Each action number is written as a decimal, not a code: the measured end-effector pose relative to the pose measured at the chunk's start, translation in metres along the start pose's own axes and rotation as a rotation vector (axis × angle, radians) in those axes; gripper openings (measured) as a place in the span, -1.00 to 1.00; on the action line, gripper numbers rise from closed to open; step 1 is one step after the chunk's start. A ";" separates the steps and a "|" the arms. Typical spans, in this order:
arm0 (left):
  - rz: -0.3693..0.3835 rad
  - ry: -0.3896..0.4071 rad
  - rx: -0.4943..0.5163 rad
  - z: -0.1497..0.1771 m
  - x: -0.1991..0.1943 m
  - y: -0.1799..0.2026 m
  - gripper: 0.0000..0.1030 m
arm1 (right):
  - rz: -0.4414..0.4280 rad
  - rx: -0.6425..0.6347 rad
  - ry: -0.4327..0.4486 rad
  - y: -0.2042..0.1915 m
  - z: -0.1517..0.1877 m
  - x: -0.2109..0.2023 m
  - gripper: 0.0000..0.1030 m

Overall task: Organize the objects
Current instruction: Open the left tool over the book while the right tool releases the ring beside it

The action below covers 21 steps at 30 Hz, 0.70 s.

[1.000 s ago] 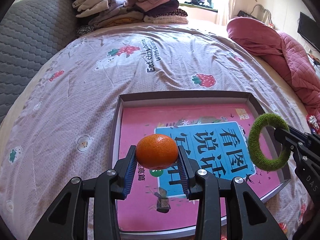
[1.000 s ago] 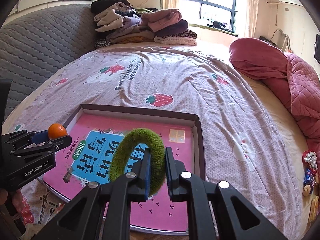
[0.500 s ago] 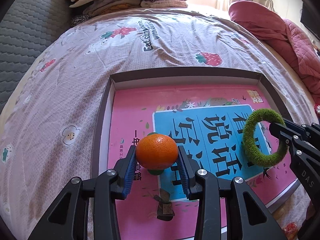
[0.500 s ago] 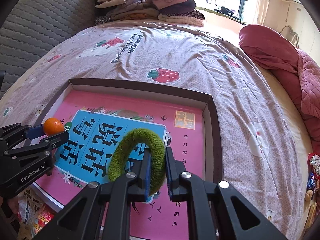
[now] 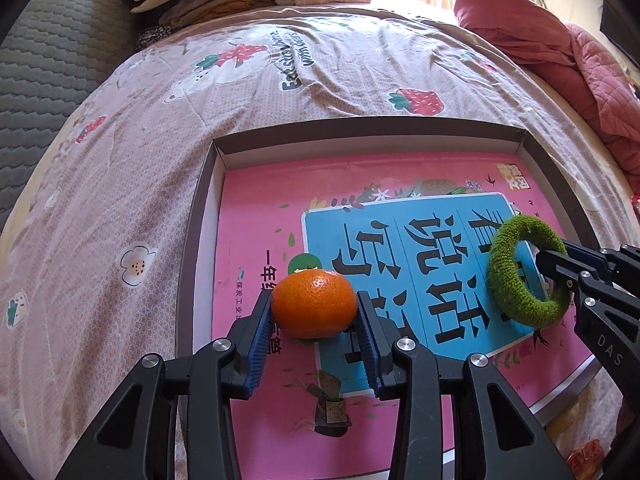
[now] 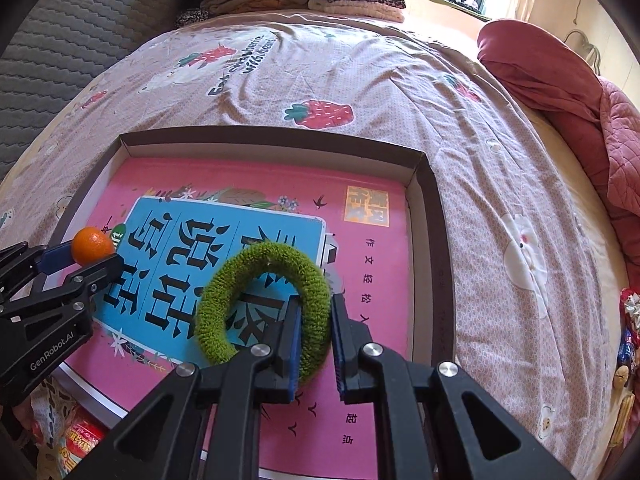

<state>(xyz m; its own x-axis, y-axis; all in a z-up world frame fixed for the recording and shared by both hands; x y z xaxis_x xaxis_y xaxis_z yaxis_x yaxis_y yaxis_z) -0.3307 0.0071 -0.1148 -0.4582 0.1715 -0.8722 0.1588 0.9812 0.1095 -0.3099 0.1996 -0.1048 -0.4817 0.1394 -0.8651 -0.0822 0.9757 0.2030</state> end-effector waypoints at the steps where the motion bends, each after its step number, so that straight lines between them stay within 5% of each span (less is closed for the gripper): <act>1: 0.002 -0.002 0.000 0.000 0.000 0.000 -0.20 | 0.004 -0.004 -0.003 0.000 0.000 0.000 -0.73; 6: 0.003 -0.023 0.010 0.002 -0.003 -0.002 -0.18 | 0.014 -0.001 -0.005 0.003 -0.001 -0.001 -0.63; 11: -0.014 -0.034 0.018 0.001 -0.007 -0.003 0.17 | 0.016 -0.011 -0.025 0.001 0.000 -0.001 -0.32; 21: -0.011 -0.023 0.006 0.000 -0.028 0.000 0.29 | -0.002 0.006 0.046 0.007 -0.004 -0.031 -0.31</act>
<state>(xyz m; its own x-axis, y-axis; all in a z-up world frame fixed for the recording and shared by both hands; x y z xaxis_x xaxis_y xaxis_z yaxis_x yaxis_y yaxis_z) -0.3174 0.0021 -0.0903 -0.4396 0.1587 -0.8841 0.1591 0.9825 0.0973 -0.2990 0.2016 -0.0747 -0.5210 0.1295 -0.8437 -0.0785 0.9770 0.1984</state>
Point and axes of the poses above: each gripper's, at about its wrist camera, not at the fingertips, and x roughly the way its jaws point, y to its right, z to its underside, the point moved 3 cm from there along x, roughly the way its jaws point, and after that the axes turned 9 degrees about z, right-handed, at the moved point
